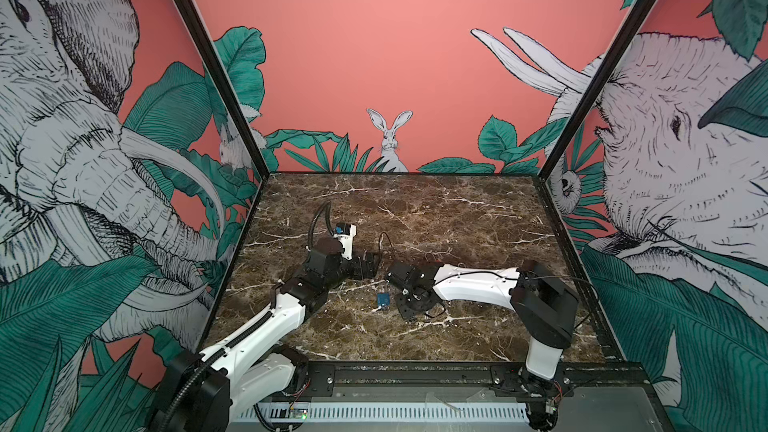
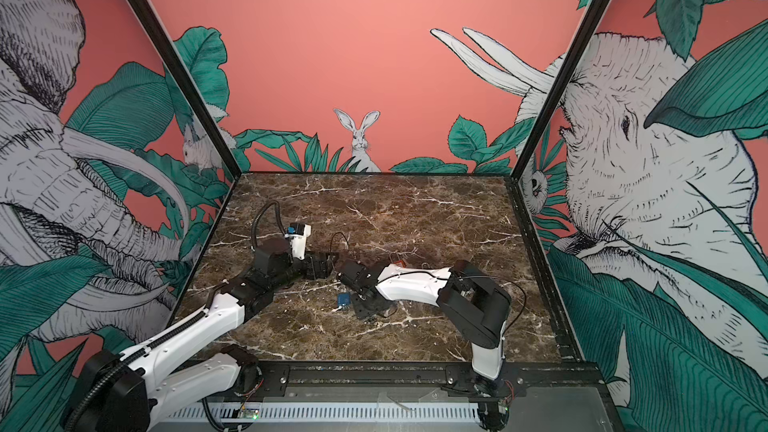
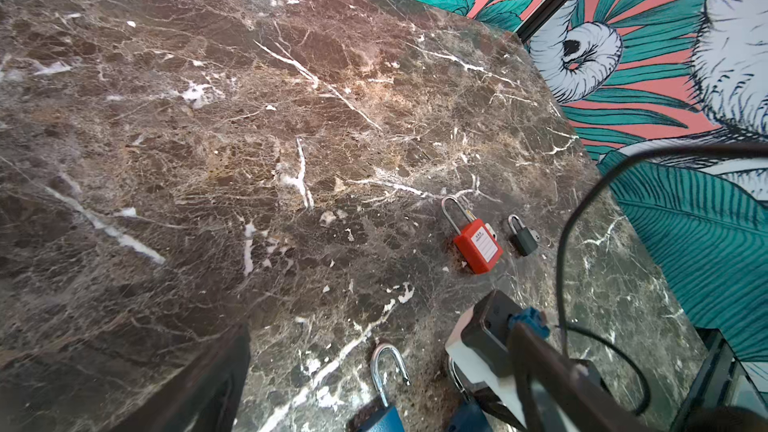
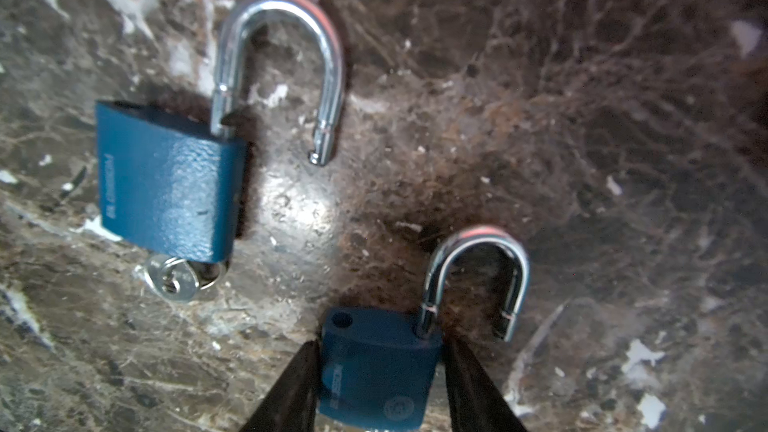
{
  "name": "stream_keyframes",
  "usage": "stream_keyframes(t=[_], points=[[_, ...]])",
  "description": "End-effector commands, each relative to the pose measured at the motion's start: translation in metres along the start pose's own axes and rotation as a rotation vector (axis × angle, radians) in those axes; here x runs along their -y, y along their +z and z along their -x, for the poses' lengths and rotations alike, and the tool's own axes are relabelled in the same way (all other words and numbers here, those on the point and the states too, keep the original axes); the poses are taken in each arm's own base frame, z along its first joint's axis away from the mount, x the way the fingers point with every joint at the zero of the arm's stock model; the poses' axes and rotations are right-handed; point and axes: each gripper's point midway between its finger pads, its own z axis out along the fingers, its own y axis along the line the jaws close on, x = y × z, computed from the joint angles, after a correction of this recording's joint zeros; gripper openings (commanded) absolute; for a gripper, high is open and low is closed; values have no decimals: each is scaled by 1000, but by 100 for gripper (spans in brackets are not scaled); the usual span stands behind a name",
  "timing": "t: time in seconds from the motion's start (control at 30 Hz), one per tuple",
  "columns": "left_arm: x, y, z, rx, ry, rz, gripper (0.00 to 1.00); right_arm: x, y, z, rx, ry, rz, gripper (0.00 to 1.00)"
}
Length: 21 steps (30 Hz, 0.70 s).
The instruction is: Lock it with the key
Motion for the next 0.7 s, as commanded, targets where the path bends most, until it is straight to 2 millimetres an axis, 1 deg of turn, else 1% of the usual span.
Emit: stream_keyframes(t=[0.0,0.1,0.37,0.47,0.57,0.63,0.67], points=[[1,0,2,16,-16,-17,97,7,6,-15,-46,0,-24,46],[1,0,1,14,-17,-18,97,6,6,-14,-42,0,-17,42],[-2,1,-4,5,-25,-12,96,12,-3,-8,17,3,-5,38],[-5,3,-7,-11,-34,1,96,14,-14,1,77,-18,23,37],[-7,8,-12,-47,-45,13,94,20,-32,13,138,-77,31,36],[-1,13,-14,-71,-49,-22,93,22,-48,21,185,-138,34,35],[2,16,-16,-83,-55,-41,92,24,-50,23,190,-163,26,34]])
